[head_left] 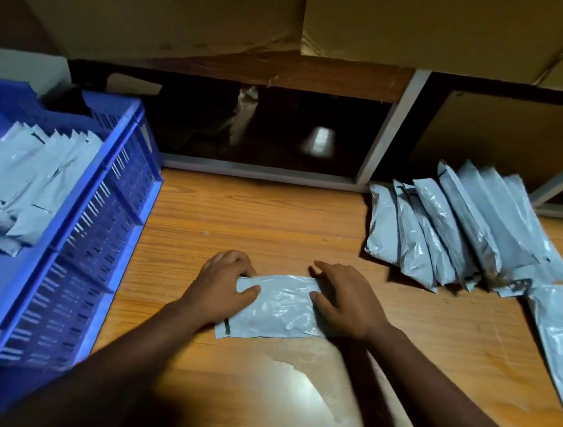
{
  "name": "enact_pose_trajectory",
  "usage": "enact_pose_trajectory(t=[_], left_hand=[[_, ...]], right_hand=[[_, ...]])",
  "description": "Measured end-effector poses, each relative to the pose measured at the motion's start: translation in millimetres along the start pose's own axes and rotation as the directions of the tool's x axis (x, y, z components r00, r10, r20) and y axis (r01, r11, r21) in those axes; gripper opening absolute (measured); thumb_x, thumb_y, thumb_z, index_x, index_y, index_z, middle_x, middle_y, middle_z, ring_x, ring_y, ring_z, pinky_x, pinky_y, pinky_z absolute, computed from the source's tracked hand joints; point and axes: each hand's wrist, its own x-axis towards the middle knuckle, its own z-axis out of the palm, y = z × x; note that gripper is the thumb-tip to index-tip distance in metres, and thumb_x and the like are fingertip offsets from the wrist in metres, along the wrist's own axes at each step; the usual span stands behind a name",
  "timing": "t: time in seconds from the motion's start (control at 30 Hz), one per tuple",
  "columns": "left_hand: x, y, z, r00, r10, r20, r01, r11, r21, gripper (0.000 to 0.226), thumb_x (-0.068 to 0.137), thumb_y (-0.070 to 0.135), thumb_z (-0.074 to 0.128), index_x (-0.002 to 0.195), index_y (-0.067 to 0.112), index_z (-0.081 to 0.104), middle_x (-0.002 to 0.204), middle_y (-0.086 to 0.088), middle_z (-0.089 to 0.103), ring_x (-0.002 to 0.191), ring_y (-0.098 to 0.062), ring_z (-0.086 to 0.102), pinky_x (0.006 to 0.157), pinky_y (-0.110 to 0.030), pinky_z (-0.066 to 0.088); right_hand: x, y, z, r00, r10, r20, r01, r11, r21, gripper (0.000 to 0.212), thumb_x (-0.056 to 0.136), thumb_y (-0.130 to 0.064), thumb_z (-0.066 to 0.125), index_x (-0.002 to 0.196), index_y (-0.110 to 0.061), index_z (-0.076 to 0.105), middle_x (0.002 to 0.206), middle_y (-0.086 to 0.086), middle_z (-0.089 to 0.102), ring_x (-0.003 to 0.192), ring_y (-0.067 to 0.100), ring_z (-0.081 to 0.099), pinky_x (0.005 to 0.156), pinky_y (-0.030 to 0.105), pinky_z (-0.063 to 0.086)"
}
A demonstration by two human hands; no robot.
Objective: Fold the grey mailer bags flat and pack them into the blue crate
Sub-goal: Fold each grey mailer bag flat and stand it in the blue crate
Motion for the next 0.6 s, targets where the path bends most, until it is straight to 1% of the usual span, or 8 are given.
enact_pose_trajectory(t=[0.07,0.13,0.2,0.27,0.33,0.47,0.53,0.6], left_hand=[[6.7,8.7,-21.8,0.994,-0.023,0.111,0.028,0.999,-0.043,0.022,0.084,0.053,0.071,0.093,0.032,0.068,0.103,0.022,0.063,0.102,-0.003,0.054,0.106,-0.041,0.040],[9.2,17.0,-43.1,0.988,-0.014,0.156,0.045,0.981,-0.191,0.013,0.083,0.040,0.081,0.086,0.031,0.072,0.091,0.020,0.069,0.088,0.001,0.062,0.091,-0.039,0.053],[7.1,22.6,-60.4,0.995,0.097,-0.030,-0.102,0.966,-0.239,0.013,0.083,0.028,0.083,0.084,0.031,0.071,0.094,0.018,0.068,0.092,-0.003,0.064,0.081,-0.036,0.056],[4.5,24.5,-67.5,0.938,0.222,-0.266,-0.263,0.956,-0.132,0.019,0.083,0.022,0.082,0.087,0.032,0.068,0.102,0.021,0.064,0.104,-0.003,0.059,0.083,-0.026,0.051],[2.9,22.1,-63.5,0.884,0.311,-0.348,-0.328,0.944,0.011,0.020,0.082,0.020,0.082,0.088,0.031,0.067,0.110,0.021,0.062,0.110,-0.005,0.056,0.087,-0.025,0.046],[-4.5,2.8,-27.3,0.929,0.341,-0.146,-0.314,0.932,0.179,0.020,0.081,0.020,0.078,0.086,0.032,0.064,0.112,0.015,0.061,0.109,-0.013,0.058,0.093,-0.024,0.038],[-14.9,-6.4,-9.6,0.949,0.304,-0.083,-0.286,0.942,0.176,0.014,0.082,0.025,0.074,0.087,0.033,0.064,0.114,0.017,0.058,0.111,-0.011,0.058,0.094,-0.016,0.029],[-26.5,-8.7,-2.4,0.955,0.265,-0.135,-0.246,0.959,0.142,0.010,0.084,0.036,0.071,0.092,0.035,0.064,0.115,0.021,0.057,0.114,-0.006,0.056,0.097,-0.015,0.029]], right_hand=[[13.1,-6.6,-13.5,0.995,-0.005,0.103,0.010,0.999,-0.051,0.049,0.092,-0.044,0.067,0.136,-0.024,0.062,0.117,-0.003,0.061,0.109,0.019,0.058,0.086,0.030,0.043],[21.2,-15.2,-28.8,0.996,0.005,0.089,-0.005,1.000,-0.006,0.029,0.089,-0.033,0.073,0.117,-0.026,0.070,0.105,-0.009,0.055,0.098,0.015,0.060,0.073,0.028,0.042],[19.9,-22.1,-46.2,0.995,-0.026,-0.093,0.034,0.996,0.083,0.017,0.087,-0.024,0.072,0.102,-0.029,0.067,0.099,-0.012,0.051,0.089,0.007,0.056,0.068,0.028,0.042],[14.6,-27.5,-55.8,0.946,-0.104,-0.308,0.145,0.983,0.116,0.020,0.083,-0.015,0.070,0.095,-0.029,0.061,0.100,-0.012,0.053,0.090,0.007,0.054,0.071,0.026,0.045],[13.7,-29.2,-48.7,0.910,-0.175,-0.376,0.208,0.977,0.049,0.025,0.077,-0.007,0.070,0.092,-0.023,0.059,0.101,-0.006,0.056,0.094,0.017,0.057,0.074,0.032,0.049],[6.8,-21.3,-6.1,0.972,-0.146,-0.182,0.144,0.989,-0.019,0.021,0.073,-0.009,0.068,0.090,-0.019,0.061,0.113,0.000,0.061,0.105,0.027,0.061,0.085,0.036,0.047],[-5.8,-11.9,8.2,0.984,-0.151,-0.094,0.149,0.989,-0.023,0.016,0.081,-0.026,0.072,0.094,-0.024,0.063,0.129,-0.003,0.062,0.121,0.022,0.059,0.100,0.033,0.042],[-13.7,-9.9,7.9,0.990,-0.131,-0.057,0.129,0.991,-0.030,0.023,0.089,-0.051,0.067,0.100,-0.030,0.067,0.136,-0.008,0.060,0.131,0.013,0.053,0.115,0.042,0.032]])
